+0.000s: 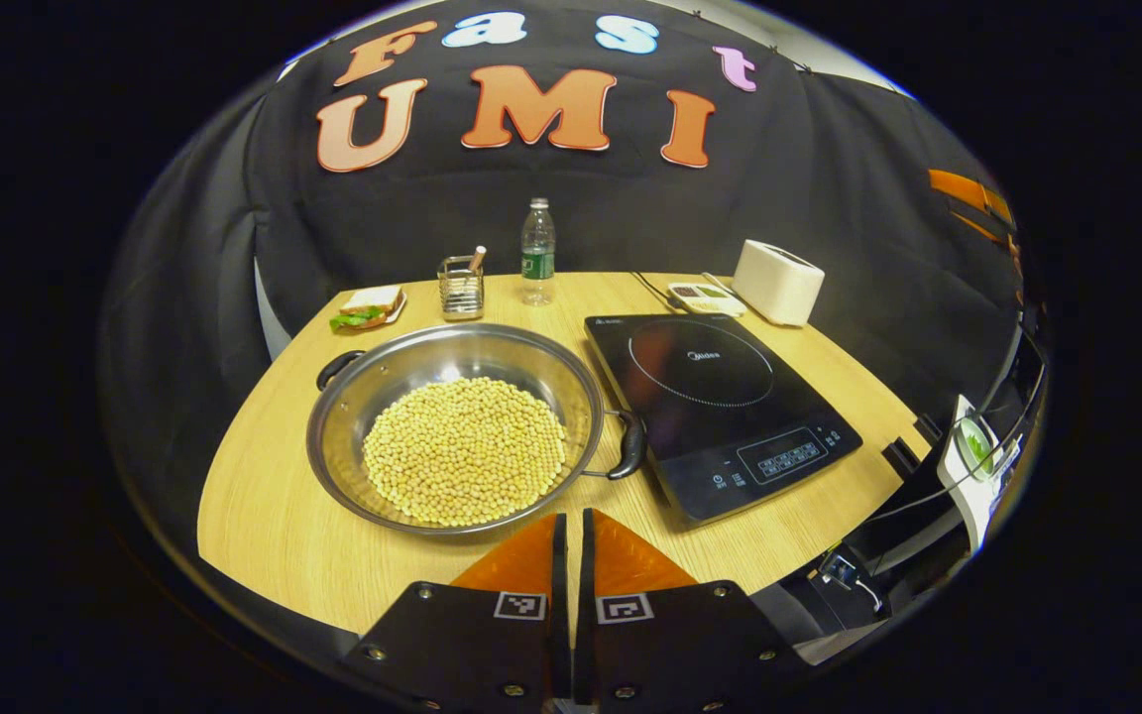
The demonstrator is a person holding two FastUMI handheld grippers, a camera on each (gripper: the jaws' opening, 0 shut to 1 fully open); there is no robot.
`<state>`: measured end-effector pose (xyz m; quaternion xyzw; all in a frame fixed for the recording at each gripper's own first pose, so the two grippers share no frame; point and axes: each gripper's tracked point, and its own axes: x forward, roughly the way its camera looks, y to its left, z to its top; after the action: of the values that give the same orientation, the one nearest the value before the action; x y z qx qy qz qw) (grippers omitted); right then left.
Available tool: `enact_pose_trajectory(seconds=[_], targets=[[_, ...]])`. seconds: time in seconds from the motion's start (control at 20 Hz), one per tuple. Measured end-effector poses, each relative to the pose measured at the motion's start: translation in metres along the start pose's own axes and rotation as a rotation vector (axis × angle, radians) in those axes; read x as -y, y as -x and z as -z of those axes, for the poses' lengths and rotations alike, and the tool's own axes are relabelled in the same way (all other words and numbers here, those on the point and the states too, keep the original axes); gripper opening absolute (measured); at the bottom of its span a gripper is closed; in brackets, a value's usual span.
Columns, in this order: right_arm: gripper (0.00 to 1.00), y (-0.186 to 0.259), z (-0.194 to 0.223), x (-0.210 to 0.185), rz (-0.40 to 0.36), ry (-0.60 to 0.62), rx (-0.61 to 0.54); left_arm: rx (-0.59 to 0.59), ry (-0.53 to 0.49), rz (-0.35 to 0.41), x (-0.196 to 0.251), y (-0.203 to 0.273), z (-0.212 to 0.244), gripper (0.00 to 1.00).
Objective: First push the handle of the pot to place it horizontally, then grasp the pot with both hands and set it on the induction cooktop.
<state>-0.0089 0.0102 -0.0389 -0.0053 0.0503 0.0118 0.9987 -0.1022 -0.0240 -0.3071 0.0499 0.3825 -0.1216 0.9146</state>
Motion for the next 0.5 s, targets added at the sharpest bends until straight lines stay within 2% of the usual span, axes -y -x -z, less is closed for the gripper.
enact_pose_trajectory(seconds=[0.3,0.35,0.4,0.5], targets=[[0.95,0.0,0.005,0.002,-0.002,0.002,-0.008,-0.079,-0.014,0.031,0.017,-0.03,0.019,0.04],[1.0,0.0,0.007,0.003,0.001,0.001,-0.014,-0.096,-0.017,0.025,0.017,-0.035,0.022,0.04],[0.95,0.0,0.009,0.004,0.002,-0.002,-0.02,-0.107,-0.019,0.022,0.018,-0.039,0.023,0.04],[0.95,0.0,0.011,0.004,-0.002,-0.009,-0.029,-0.117,-0.015,0.028,0.023,-0.047,0.021,0.04]])
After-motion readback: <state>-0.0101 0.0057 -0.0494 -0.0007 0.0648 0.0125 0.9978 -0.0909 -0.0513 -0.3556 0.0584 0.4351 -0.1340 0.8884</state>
